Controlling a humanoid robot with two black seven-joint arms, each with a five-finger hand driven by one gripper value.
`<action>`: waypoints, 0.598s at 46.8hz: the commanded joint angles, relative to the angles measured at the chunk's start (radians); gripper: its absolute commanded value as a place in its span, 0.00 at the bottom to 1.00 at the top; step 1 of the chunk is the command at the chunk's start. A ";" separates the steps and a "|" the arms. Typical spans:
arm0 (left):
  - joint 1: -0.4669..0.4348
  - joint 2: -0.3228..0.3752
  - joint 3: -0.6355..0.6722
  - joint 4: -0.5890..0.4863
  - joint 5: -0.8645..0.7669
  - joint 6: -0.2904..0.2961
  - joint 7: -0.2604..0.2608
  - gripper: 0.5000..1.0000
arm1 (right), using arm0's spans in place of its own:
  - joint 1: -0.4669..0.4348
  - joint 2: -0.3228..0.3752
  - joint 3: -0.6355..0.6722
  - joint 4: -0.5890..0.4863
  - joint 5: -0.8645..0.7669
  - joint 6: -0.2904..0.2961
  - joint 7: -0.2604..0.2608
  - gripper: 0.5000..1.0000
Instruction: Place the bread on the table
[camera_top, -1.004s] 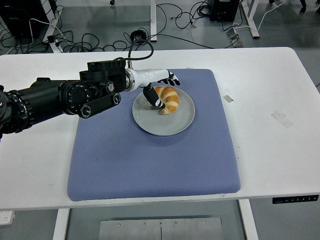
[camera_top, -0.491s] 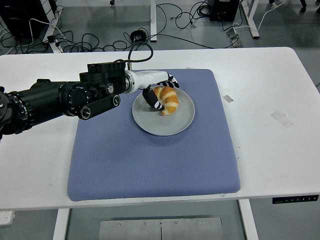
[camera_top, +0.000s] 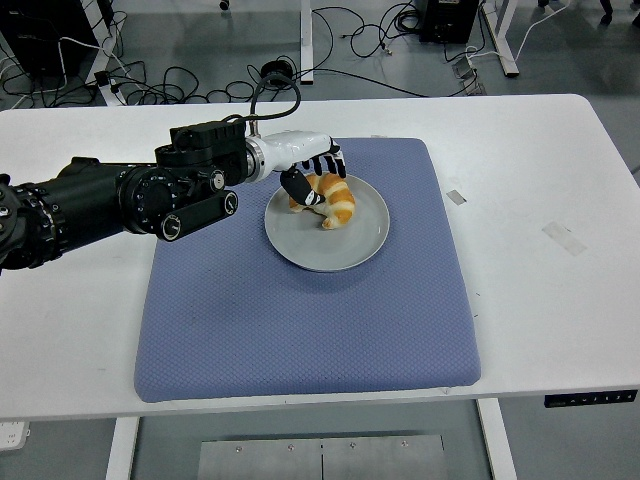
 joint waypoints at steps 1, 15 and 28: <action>0.003 0.000 0.002 -0.001 0.013 0.003 0.000 0.03 | 0.000 0.000 0.000 0.000 0.000 0.000 0.000 1.00; 0.003 0.000 0.003 -0.006 0.021 0.010 0.000 0.00 | 0.000 0.000 0.000 0.000 0.000 0.000 0.000 1.00; -0.092 0.000 -0.009 0.017 0.002 -0.002 -0.003 0.00 | 0.000 0.000 0.000 0.000 0.000 0.000 0.000 1.00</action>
